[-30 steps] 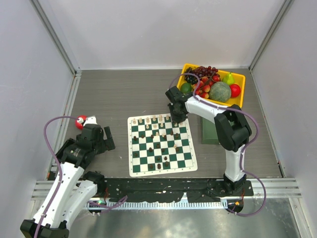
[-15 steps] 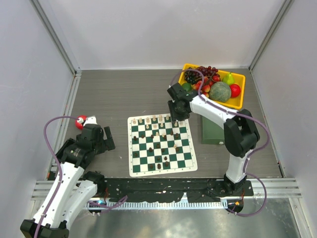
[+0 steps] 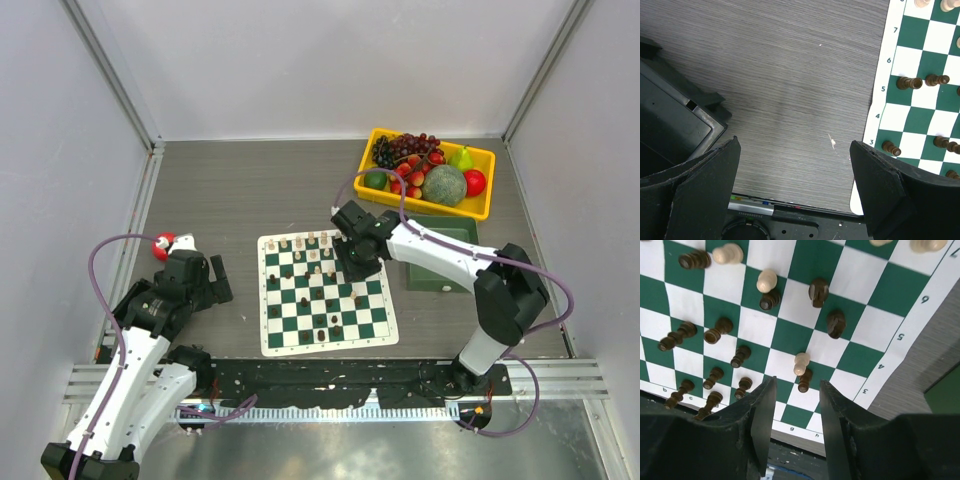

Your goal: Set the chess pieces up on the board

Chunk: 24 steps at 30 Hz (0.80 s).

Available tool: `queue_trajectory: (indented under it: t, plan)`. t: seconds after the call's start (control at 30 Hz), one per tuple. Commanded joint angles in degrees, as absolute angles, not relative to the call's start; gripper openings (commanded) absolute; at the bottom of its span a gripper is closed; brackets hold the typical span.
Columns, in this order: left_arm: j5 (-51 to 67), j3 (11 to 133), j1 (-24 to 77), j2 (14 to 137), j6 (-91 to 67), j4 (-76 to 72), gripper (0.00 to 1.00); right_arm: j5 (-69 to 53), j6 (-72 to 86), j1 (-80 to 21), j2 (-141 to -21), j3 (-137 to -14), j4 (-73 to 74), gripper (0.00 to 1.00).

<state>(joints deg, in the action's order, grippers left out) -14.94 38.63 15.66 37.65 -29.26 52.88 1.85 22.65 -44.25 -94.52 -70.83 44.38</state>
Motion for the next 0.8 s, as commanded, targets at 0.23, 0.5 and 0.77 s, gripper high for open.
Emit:
queue_trajectory:
  t: [0.23, 0.5, 0.77]
  plan:
    - [-14.77, 38.76, 15.38, 37.00, -28.13, 50.27, 0.99, -1.23, 23.12, -45.44, -98.43, -69.52, 42.19, 0.42]
    - [-14.94, 38.67, 15.38, 37.27, -28.13, 50.27, 0.99, -1.32, 22.41, -45.62, -100.28, -69.26, 41.75, 0.36]
    - [-15.03, 38.67, 15.38, 37.26, -28.30, 50.27, 0.99, -0.44, 21.71, -46.14, -101.60, -68.91, 42.45, 0.33]
